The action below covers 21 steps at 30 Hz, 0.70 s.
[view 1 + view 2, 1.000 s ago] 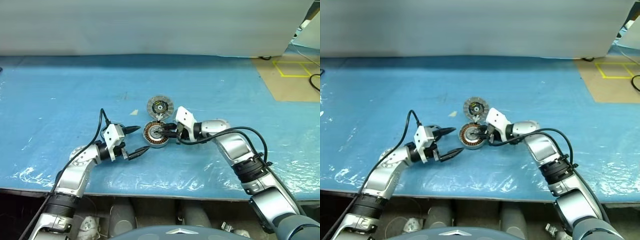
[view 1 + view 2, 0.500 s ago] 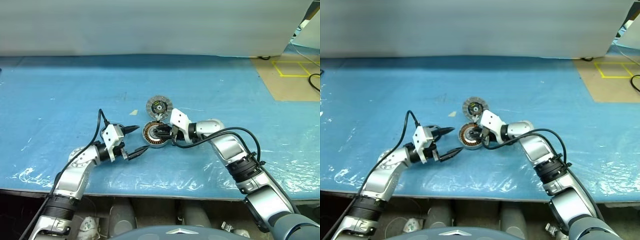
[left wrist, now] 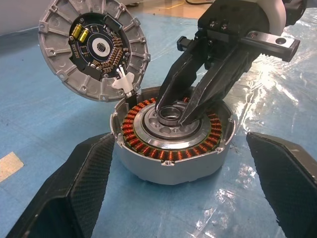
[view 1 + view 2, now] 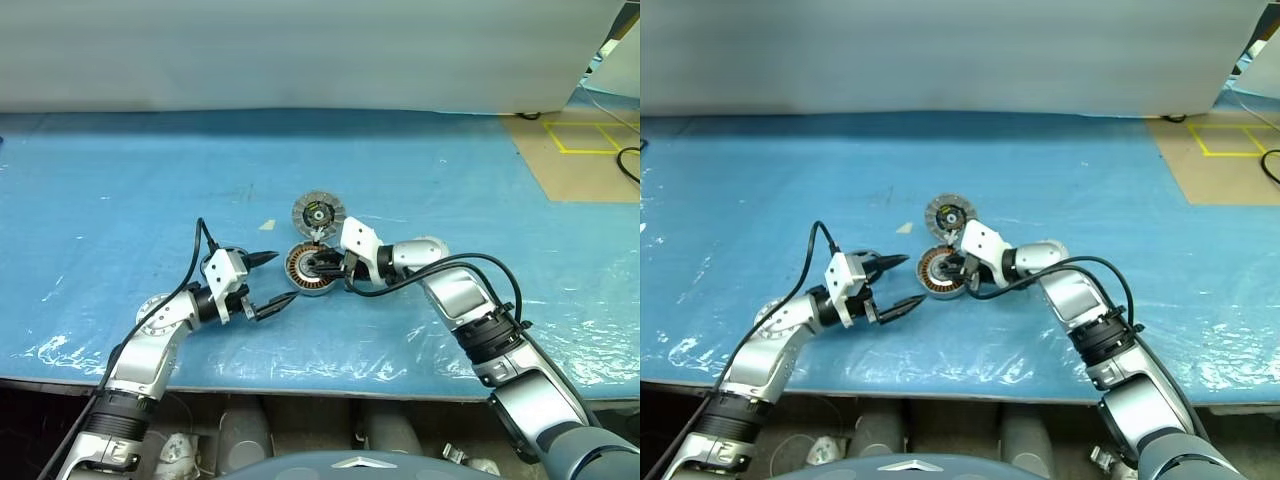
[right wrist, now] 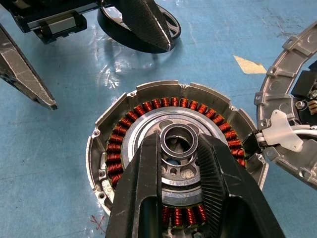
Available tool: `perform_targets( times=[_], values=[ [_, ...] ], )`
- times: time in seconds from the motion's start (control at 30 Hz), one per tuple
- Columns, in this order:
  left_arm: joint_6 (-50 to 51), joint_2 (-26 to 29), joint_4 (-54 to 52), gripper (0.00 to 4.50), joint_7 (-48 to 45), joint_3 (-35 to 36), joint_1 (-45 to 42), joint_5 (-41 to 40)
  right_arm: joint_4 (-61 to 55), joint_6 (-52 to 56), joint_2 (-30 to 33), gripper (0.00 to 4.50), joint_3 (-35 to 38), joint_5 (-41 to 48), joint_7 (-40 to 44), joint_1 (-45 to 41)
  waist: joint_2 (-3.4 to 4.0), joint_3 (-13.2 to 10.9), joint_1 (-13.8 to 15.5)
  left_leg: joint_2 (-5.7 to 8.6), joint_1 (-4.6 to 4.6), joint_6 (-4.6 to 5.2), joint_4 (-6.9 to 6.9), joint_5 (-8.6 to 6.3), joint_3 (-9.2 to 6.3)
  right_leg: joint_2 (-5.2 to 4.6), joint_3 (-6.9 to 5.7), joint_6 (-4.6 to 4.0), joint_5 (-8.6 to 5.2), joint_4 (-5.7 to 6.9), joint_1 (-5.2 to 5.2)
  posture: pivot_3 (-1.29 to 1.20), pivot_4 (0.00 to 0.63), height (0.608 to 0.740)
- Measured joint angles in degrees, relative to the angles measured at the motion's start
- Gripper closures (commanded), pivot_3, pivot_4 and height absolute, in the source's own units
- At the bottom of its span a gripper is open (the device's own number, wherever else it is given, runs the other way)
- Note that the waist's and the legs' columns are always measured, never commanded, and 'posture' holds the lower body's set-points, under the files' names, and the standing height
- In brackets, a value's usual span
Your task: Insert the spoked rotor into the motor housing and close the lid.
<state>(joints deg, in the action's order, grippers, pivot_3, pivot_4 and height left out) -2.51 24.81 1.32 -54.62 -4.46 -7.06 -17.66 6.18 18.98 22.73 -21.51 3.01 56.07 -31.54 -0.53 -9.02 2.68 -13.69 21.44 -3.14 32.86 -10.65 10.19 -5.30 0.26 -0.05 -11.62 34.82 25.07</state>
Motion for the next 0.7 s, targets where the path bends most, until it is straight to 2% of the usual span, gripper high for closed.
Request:
perform_targets(
  times=[0.17,0.47,0.57,0.7],
  values=[
    [0.0,0.0,0.0,0.00,0.0,0.0,-0.3,0.0,0.0,0.4,0.0,3.85,0.0,0.0,0.1,-0.1,0.00,0.0,0.0,0.00,-0.02,0.00,0.00,0.00,0.00,0.00,0.00,0.00,0.00,0.01,-0.02,0.00,0.150,0.740],
    [0.0,0.0,0.0,0.00,0.0,0.0,-0.1,0.0,0.4,0.5,-2.1,0.80,0.6,0.7,-0.8,0.0,0.00,0.0,-0.1,-0.01,-0.03,0.00,0.00,0.00,0.00,0.01,0.00,0.00,0.00,0.01,-0.01,0.00,0.150,0.740],
    [0.1,0.0,0.0,0.00,-0.1,0.0,-0.1,0.0,-0.3,2.1,-3.9,0.80,2.8,4.1,-0.9,0.1,0.00,0.0,0.0,0.00,-0.02,0.00,0.00,0.00,0.00,0.00,0.01,0.00,0.00,0.01,-0.01,0.00,0.150,0.740],
    [0.1,0.0,0.0,0.00,-0.1,0.0,-0.1,0.0,-1.8,3.4,-4.7,1.79,5.2,6.9,-1.2,0.0,0.00,0.0,0.0,-0.01,-0.02,0.00,0.01,0.00,0.00,0.00,-0.01,0.00,0.00,0.01,-0.02,0.00,0.150,0.740]
  ],
)
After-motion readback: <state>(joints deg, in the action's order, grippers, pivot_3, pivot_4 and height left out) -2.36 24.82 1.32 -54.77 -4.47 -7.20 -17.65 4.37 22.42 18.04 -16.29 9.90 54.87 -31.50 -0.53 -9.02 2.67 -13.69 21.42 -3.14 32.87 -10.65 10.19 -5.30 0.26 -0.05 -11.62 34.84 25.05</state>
